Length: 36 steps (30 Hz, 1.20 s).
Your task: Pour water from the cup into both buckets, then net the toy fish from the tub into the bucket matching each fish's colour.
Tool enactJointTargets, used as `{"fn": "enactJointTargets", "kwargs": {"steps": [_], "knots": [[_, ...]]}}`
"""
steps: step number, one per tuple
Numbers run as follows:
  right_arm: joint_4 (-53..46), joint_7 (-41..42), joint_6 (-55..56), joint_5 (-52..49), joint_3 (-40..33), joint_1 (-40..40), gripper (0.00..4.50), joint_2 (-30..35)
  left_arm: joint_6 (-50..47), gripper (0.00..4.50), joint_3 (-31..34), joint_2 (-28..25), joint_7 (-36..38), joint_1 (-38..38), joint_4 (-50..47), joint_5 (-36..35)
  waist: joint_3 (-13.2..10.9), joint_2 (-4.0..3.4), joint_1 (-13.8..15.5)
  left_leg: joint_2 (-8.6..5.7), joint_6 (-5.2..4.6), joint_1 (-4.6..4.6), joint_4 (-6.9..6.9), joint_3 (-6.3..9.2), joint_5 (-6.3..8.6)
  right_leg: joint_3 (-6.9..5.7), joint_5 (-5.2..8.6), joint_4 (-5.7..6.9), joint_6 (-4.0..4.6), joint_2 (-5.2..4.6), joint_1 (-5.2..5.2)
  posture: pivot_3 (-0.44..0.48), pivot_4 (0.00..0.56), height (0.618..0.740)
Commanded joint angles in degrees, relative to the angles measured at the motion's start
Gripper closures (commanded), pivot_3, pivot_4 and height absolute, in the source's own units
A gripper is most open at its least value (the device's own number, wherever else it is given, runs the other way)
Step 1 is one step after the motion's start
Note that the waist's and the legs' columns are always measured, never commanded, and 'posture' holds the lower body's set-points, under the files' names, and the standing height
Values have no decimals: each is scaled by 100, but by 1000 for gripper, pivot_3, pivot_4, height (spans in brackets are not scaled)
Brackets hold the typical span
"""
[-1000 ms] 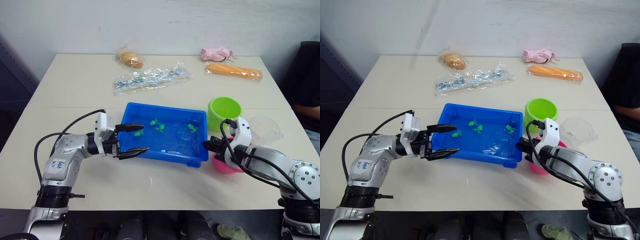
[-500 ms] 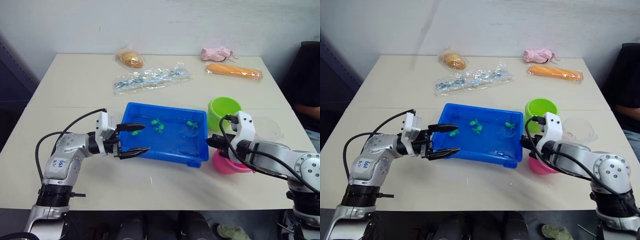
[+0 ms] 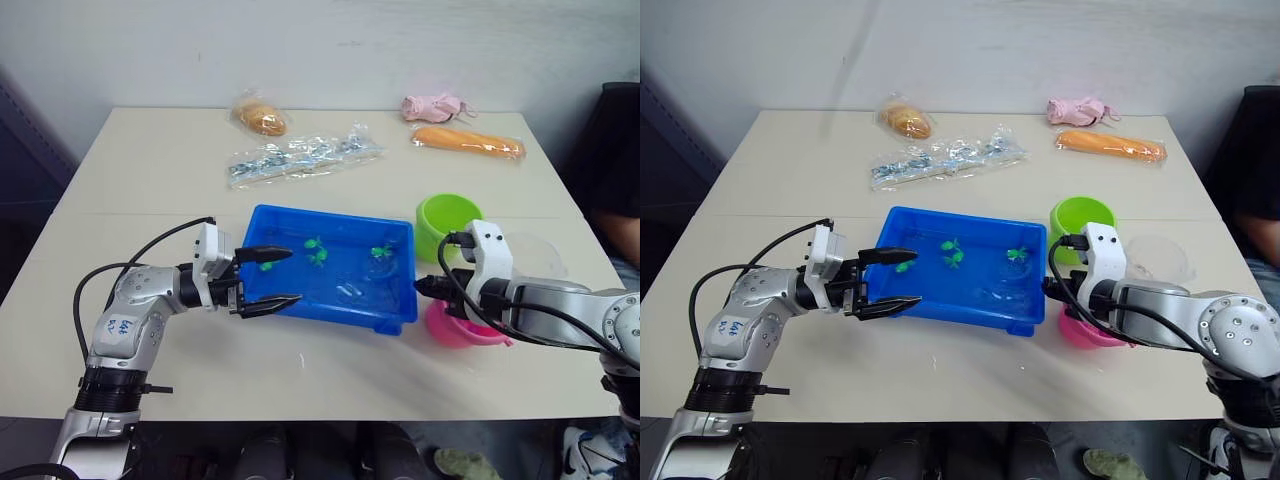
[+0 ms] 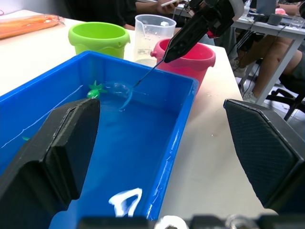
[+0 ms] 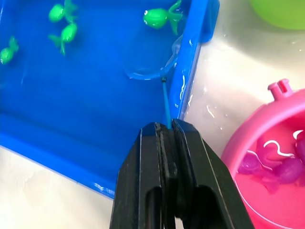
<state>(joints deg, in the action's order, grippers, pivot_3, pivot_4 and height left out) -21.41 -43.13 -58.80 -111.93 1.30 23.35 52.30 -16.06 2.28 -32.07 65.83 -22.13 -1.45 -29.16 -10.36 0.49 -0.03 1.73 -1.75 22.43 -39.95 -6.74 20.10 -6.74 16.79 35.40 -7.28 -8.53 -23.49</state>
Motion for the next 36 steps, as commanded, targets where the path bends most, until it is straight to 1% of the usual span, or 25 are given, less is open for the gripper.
{"fn": "enactJointTargets", "kwargs": {"steps": [1, 3, 6, 11, 14, 19, 21, 27, 30, 34, 36], "knots": [[-343, 512, 60, 265, -82, -42, 4500, 124, 98, 26, 76, -29, 9, -49, -95, -39, 0, 0, 1, 0, 0, 0, 0, 0, 0, 0, 0, 0, 0, 0, 0, 0, 150, 740], [-420, 799, 75, 473, -119, -119, 4500, 134, 97, 26, 80, -36, 12, -43, -98, -41, 0, 0, 1, 0, 0, 0, 0, 0, 0, 0, 0, -1, 0, 0, 0, 0, 150, 740], [-637, 1530, 82, 1029, -236, -265, 4500, 142, 100, 26, 88, -51, 22, -31, -97, -43, 0, 0, 7, -1, 0, 1, 0, 0, 0, 0, 0, -4, 0, 0, 0, 0, 150, 740], [-983, 2640, 297, 1813, -618, -752, 4500, 94, 114, 26, 110, -92, 54, -12, -90, -48, 0, 0, 27, -2, -1, 1, 0, 0, 1, -1, -1, -4, -2, 0, 1, 0, 150, 740], [-1167, 3092, 442, 2173, -820, -1041, 4500, 62, 134, 26, 124, -120, 79, 33, -110, -59, 0, 0, 29, -2, -1, 0, 0, -1, 1, -1, -2, -5, -4, 0, 1, 0, 150, 740], [-1679, 4092, 806, 2937, -1471, -1819, 4500, 94, 108, 26, 219, -217, 170, 21, -61, -140, 0, 0, 53, -2, -1, 0, 2, 0, 1, -3, -2, -8, -4, 1, 1, 0, 150, 740], [-1756, 4362, 920, 3062, -1766, -2155, 4500, 46, 108, 26, 226, -194, 166, -62, -12, -158, 0, 0, 76, -4, -1, -1, 1, -1, 1, -1, -3, -7, -5, 1, 2, 0, 150, 740], [-1846, 4884, 1185, 2988, -2411, -2751, 4500, -158, 128, 26, 217, -135, 211, -186, 106, -145, 0, 0, 137, -5, -2, -4, 0, -1, 1, 1, -4, -7, -7, 2, 6, 0, 150, 740], [-1979, 5215, 1207, 3292, -2482, -3000, 4500, -123, 172, 26, 243, -30, 120, -306, 191, -150, 0, 0, 146, -6, -2, -4, -1, -1, 1, 1, -5, -6, -7, 2, 6, 0, 150, 740], [-2026, 5041, 1307, 3342, -2517, -3253, 4500, -327, -16, 26, 175, 132, -24, -535, 208, -184, 0, 2, 151, -8, -2, -4, -1, 2, 1, 1, -5, -8, -8, 2, 8, 0, 150, 740], [-2033, 4950, 1311, 3149, -2631, -3374, 4500, -384, -73, 26, 158, 194, -74, -612, 186, -202, 0, 1, 148, -7, -2, -4, -1, 2, 1, 1, -5, -7, -8, 3, 9, 0, 150, 740]]}}
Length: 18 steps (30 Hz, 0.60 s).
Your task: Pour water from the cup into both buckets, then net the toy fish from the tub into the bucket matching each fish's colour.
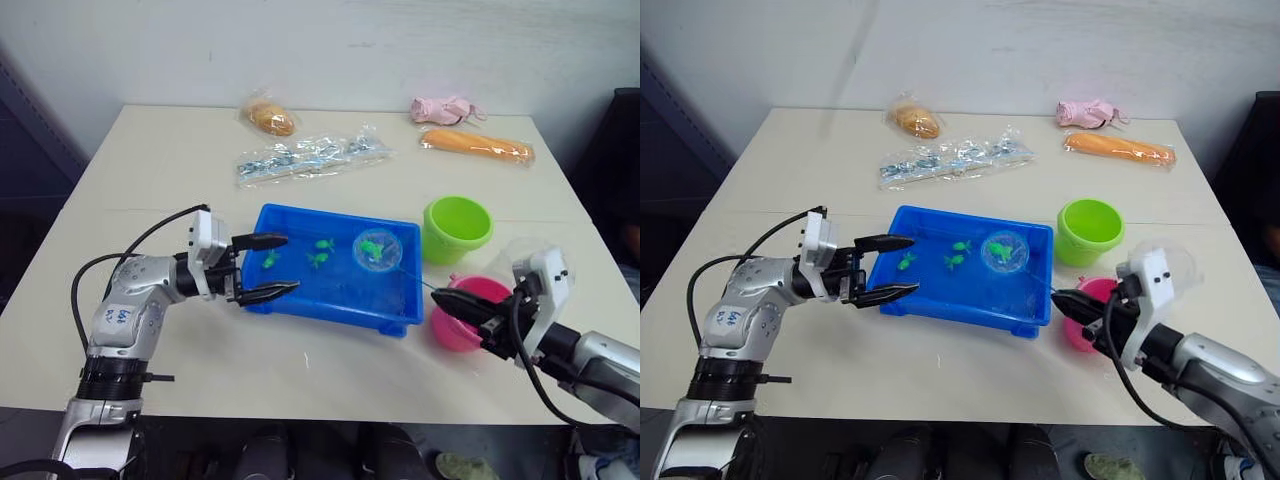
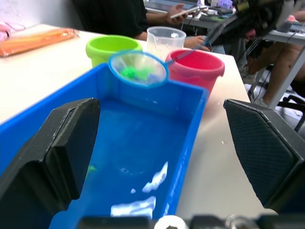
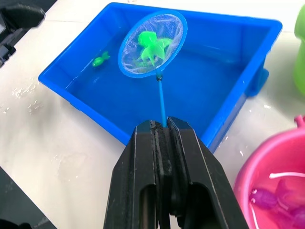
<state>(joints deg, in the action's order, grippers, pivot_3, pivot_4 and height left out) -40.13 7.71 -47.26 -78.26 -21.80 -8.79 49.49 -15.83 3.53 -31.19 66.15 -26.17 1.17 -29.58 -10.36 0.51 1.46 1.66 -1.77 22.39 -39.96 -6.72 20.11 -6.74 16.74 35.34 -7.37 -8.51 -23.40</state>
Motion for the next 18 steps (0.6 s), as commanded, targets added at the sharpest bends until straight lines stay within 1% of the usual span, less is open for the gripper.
{"fn": "enactJointTargets", "kwargs": {"steps": [1, 4, 8, 12, 15, 18], "knots": [[-155, -171, 172, -361, -437, -201, 4500, -121, -116, 26, 32, 133, -118, -245, -76, -172, 0, -1, -3, -1, 0, -1, 0, -2, 0, 2, 0, 1, -1, 0, 0, 0, 150, 740], [-63, -226, 199, -600, -818, -234, 4500, -40, -181, 26, 24, 208, -163, -327, -81, -187, 0, 0, -3, -1, 0, -3, 0, -3, 0, 2, 0, 2, -1, 0, 0, 0, 150, 740], [376, -302, 157, -746, -1355, -138, 4500, 186, -222, 26, 34, 376, -337, -475, -58, -190, 0, 0, -4, 0, 0, -4, 0, -3, 0, 3, 0, 2, -1, 3, 1, 0, 150, 740], [853, -218, 74, -435, -1578, 39, 4500, 470, -263, 26, 37, 510, -448, -583, -29, -185, 0, 0, -4, -1, 0, -4, -2, -4, 0, 6, -1, 1, -2, 3, 3, 0, 150, 740], [1203, -141, 29, -77, -1615, 177, 4500, 710, -309, 26, 35, 581, -528, -608, -72, -210, 0, 0, 1, -1, 0, -4, -2, -4, -1, 6, -1, 2, -2, 5, 3, 0, 150, 740], [1485, 100, 100, 655, -1429, 321, 4500, 998, -360, 26, 20, 645, -617, -629, -123, -198, 0, 0, -2, -2, -1, -5, -3, -9, -1, 10, -2, 2, -4, 5, 2, 0, 150, 740]]}}
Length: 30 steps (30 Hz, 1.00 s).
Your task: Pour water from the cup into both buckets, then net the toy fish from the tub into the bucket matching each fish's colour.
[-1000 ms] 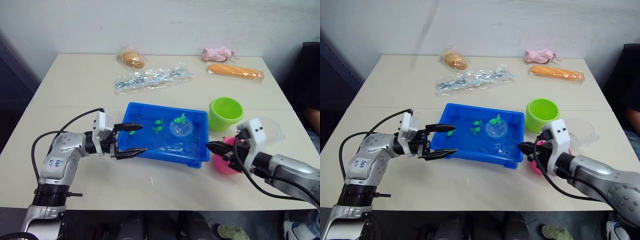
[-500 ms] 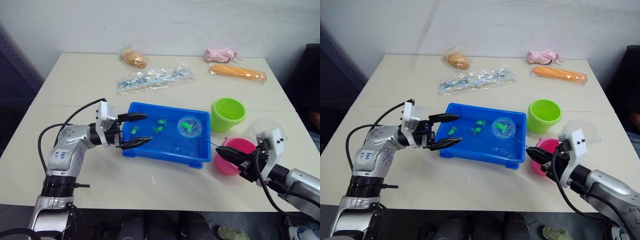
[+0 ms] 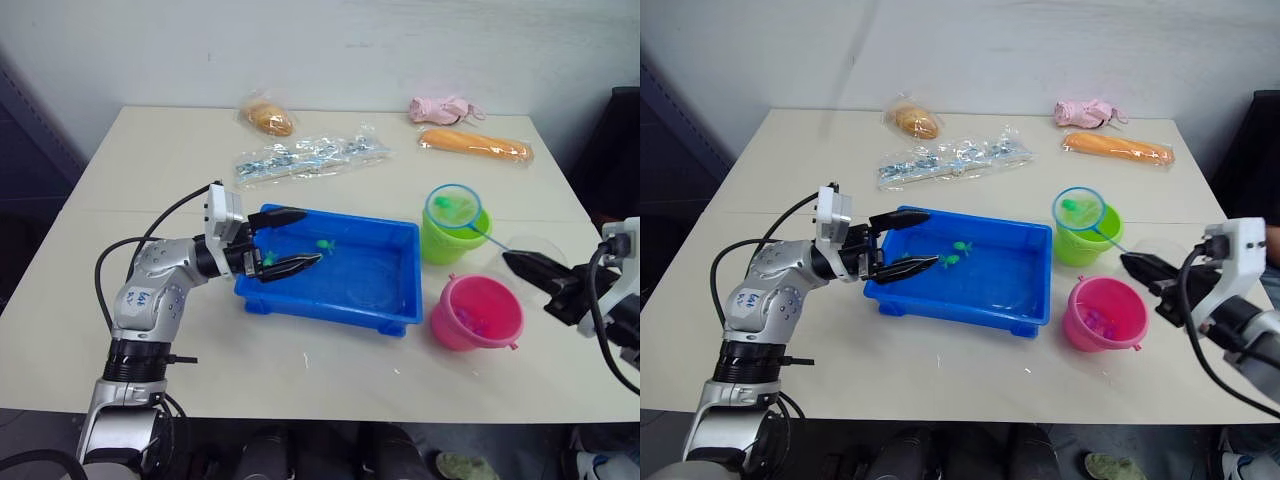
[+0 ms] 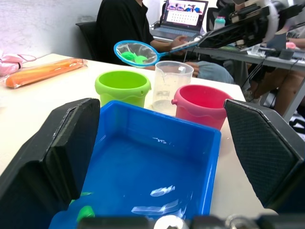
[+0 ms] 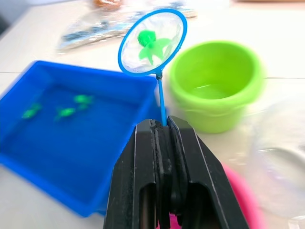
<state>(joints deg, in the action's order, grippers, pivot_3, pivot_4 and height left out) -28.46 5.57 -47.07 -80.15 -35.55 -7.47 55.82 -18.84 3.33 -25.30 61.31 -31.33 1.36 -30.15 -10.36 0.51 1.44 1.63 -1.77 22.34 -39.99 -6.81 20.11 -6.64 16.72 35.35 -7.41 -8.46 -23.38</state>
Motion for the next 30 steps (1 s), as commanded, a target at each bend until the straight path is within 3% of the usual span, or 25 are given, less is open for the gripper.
{"fn": "enactJointTargets", "kwargs": {"steps": [1, 19, 30], "knots": [[394, 352, 125, 1094, 59, 274, 4500, 431, -62, 26, 29, 77, -155, -108, -161, -128, 0, 0, 0, 1, 0, 0, 0, 1, 0, -1, 0, 0, 0, 1, 0, 0, 150, 740], [589, 1043, 1317, 5486, 2176, 1171, 4500, 1305, 122, 26, -55, 169, -243, 7, -283, -34, 0, 0, -7, 0, 7, 0, -2, -4, -4, -1, -1, 2, -2, 3, -2, 0, 150, 740], [1098, 1410, 3374, 7919, 2422, 794, 4500, 1222, 140, 26, -117, 195, -273, 29, -302, -36, 0, 0, -10, 0, 13, 0, -2, -5, -7, -2, -1, 1, -4, 6, -1, 0, 150, 740]]}}
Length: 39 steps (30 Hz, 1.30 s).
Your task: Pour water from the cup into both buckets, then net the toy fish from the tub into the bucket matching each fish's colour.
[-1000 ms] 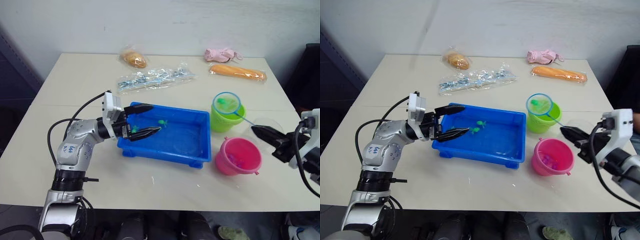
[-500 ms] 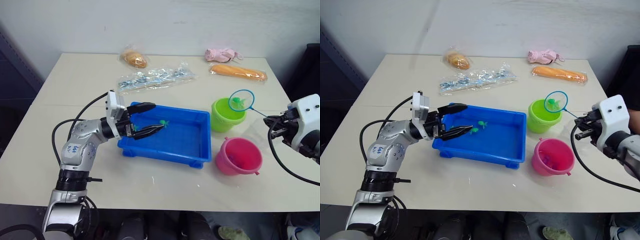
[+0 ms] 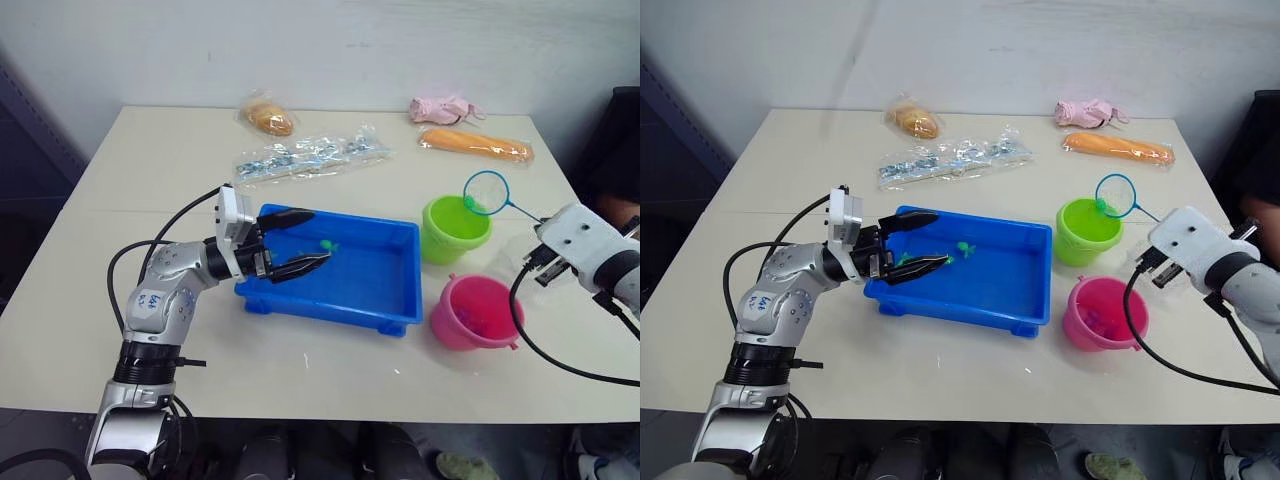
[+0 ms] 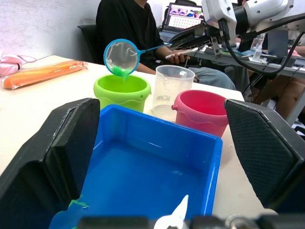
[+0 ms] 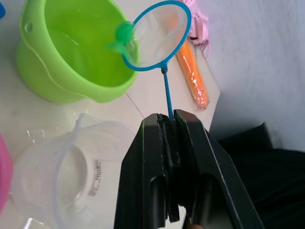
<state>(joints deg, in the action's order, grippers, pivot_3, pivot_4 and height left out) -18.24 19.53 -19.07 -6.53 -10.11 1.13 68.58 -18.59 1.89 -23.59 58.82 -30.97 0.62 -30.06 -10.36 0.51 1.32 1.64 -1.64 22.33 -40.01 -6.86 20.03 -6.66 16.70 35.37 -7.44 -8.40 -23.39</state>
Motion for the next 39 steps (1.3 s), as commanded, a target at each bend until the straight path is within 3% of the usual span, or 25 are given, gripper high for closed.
{"fn": "enactJointTargets", "kwargs": {"steps": [1, 8, 12, 15, 19, 28, 39], "knots": [[145, 9, 775, 722, -119, -106, 4500, -92, 122, 26, 24, 27, -28, -11, -224, -43, 0, 0, 4, 0, 1, 0, 0, 0, 0, 0, 0, 0, 0, 1, 0, 0, 150, 740], [333, 52, 1445, 1017, -373, -134, 4500, -631, 190, 26, 22, 27, -28, -20, -207, -33, 0, 0, -2, -1, 4, -1, 0, -1, -3, -1, 0, 1, 0, 2, 1, 0, 150, 740], [-311, 744, 189, -1446, -957, 400, 4500, -1686, 350, 26, 289, -186, 106, 146, -99, -94, 0, -1, -19, 0, 12, -2, 0, 7, -7, -2, 0, 2, 0, 13, 4, 0, 150, 740], [-1026, 1311, -1118, -3059, -1028, 554, 4500, -1725, 514, 26, 508, -546, 380, 355, 81, -80, 0, -4, -57, 5, 16, -8, 2, 10, -9, 1, 2, 9, 6, 21, 2, 0, 150, 740], [-1562, 982, -2510, -4110, -626, 1098, 4500, -1714, 685, 26, 830, -1041, 654, 663, 416, -53, 0, -4, -88, 21, 20, -11, 2, 18, -9, -1, 8, 18, 21, 24, 0, 0, 150, 740], [-1222, 442, -4182, -3440, 1075, 2241, 4500, -1603, 795, 26, 1196, -1588, 672, 1194, 442, -3, 0, -3, -98, -2, 0, -1, 0, 18, -1, -6, 7, 19, 20, -14, -2, 0, 150, 740], [-984, 679, -4633, -3081, 1111, 2628, 4500, -1335, 726, 26, 1203, -1500, 396, 1564, -151, -74, 0, -3, -146, 3, 1, 2, 2, 12, -1, -8, 7, 21, 20, -12, -10, 0, 150, 740]]}}
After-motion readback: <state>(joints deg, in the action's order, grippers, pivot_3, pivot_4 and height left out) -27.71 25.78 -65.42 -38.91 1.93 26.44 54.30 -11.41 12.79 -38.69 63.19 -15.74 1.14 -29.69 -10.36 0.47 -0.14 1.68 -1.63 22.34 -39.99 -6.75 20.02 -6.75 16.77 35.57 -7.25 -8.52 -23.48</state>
